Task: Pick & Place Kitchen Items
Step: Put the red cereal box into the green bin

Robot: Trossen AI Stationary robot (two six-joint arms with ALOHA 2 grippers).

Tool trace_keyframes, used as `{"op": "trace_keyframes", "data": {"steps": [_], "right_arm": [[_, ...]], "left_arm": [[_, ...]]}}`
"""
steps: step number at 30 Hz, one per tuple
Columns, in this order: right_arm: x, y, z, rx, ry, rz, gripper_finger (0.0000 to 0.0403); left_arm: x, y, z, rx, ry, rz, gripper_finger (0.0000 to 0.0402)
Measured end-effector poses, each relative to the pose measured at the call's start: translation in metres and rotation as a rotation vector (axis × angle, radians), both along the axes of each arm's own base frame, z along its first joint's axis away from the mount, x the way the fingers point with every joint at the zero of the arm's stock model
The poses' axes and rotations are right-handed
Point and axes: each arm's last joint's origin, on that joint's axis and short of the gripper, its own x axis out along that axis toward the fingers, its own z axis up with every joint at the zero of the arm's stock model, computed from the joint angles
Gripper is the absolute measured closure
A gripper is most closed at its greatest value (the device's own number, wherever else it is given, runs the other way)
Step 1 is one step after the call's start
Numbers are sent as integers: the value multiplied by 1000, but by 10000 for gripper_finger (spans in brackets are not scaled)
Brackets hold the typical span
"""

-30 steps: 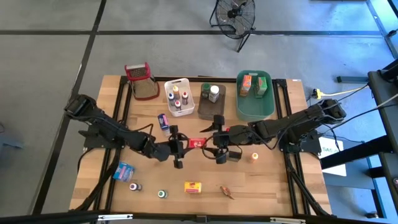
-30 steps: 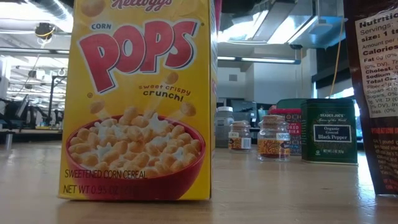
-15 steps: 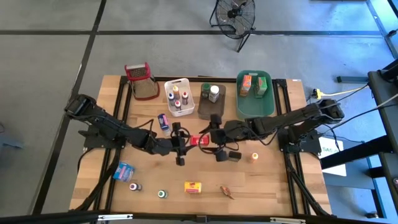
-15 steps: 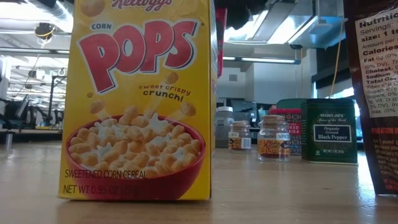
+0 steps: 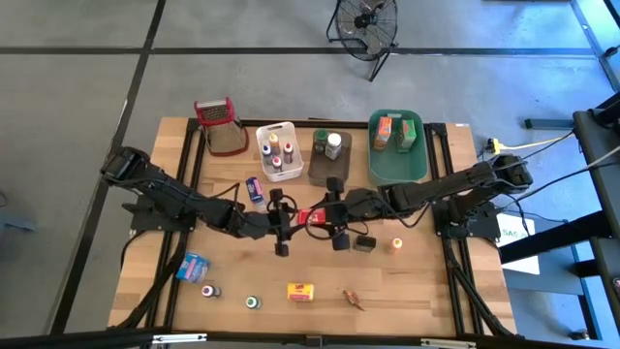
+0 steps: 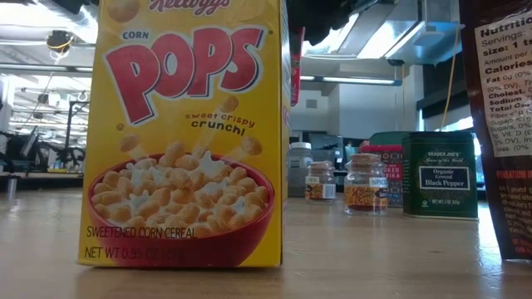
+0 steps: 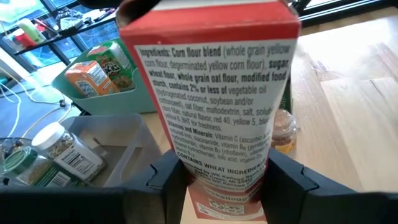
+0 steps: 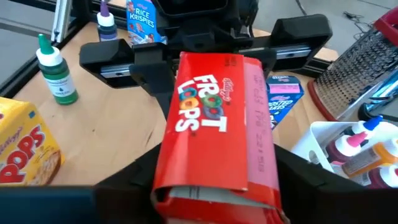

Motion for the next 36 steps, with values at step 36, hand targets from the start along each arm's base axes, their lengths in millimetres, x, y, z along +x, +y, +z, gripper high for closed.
{"op": "trace_keyframes", "data": {"steps": [36], "right_arm": [[-71,-22,61,-75,177,-890,275]], "left_arm": [[-19,-9,-10,414,172,248,134]]}}
